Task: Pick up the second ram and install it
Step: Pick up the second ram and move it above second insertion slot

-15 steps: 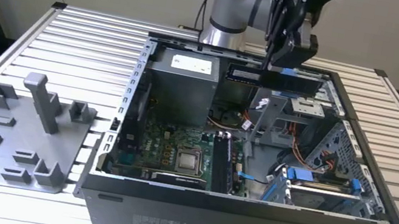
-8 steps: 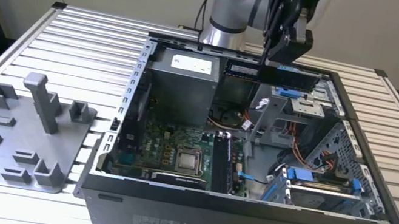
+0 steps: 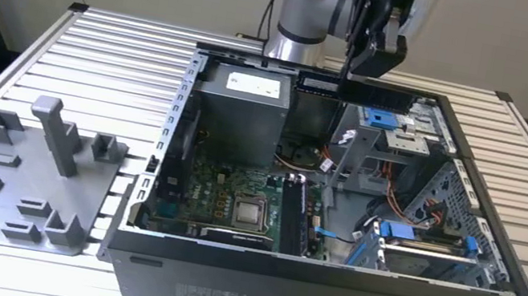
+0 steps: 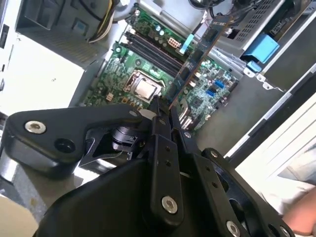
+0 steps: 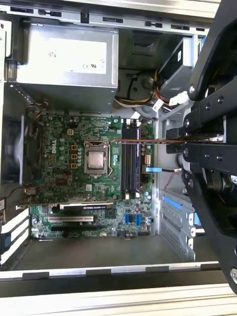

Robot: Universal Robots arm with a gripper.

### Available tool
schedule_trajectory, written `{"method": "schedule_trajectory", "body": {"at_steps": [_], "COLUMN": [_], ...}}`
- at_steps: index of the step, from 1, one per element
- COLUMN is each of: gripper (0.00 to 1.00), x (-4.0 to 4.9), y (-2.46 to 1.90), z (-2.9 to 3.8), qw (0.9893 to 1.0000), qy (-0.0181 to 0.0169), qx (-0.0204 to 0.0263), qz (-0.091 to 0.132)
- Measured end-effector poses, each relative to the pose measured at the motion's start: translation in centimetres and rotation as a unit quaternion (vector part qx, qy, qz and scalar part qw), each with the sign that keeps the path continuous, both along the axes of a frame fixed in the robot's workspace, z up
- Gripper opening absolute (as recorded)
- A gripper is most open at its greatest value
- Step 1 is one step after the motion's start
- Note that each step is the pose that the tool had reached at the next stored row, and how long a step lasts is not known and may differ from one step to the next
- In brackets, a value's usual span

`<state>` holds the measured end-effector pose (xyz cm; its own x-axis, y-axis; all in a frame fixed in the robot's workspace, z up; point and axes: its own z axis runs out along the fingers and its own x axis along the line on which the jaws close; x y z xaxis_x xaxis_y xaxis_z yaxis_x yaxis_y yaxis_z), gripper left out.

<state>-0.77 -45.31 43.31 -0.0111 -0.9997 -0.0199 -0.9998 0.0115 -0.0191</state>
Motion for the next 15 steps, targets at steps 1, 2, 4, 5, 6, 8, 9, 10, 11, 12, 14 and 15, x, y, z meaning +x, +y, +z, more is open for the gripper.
{"method": "schedule_trajectory", "body": {"at_steps": [1,2,4,5,6,8,9,10,11,12,14,15], "gripper": [0.14,0.14,0.14,0.14,0.14,0.14,0.14,0.14,0.14,0.14,0.14,0.14], "x": [0.0,0.0,0.0,0.0,0.0,0.0,0.0,0.0,0.0,0.0,0.0,0.0], "y": [0.22,0.44,0.9,1.13,1.34,1.78,2.0,2.22,2.44,2.67,3.1,3.33], "z": [0.0,-0.01,-0.02,-0.02,-0.03,-0.04,-0.05,-0.06,-0.06,-0.08,-0.09,-0.1], "qw": [1.0,1.0,1.0,1.0,1.0,1.0,1.0,1.0,1.0,1.0,1.0,1.0], "qy": [0.0,0.0,0.0,0.0,0.0,0.0,0.0,0.0,0.0,0.0,0.0,0.0], "qx": [0.0,0.0,0.0,0.0,0.0,0.0,0.0,0.0,-0.0001,0.0,0.0,0.0], "qz": [0.0,0.0,-0.001,-0.001,-0.001,-0.001,-0.002,-0.002,-0.002,-0.002,-0.002,-0.003]}}
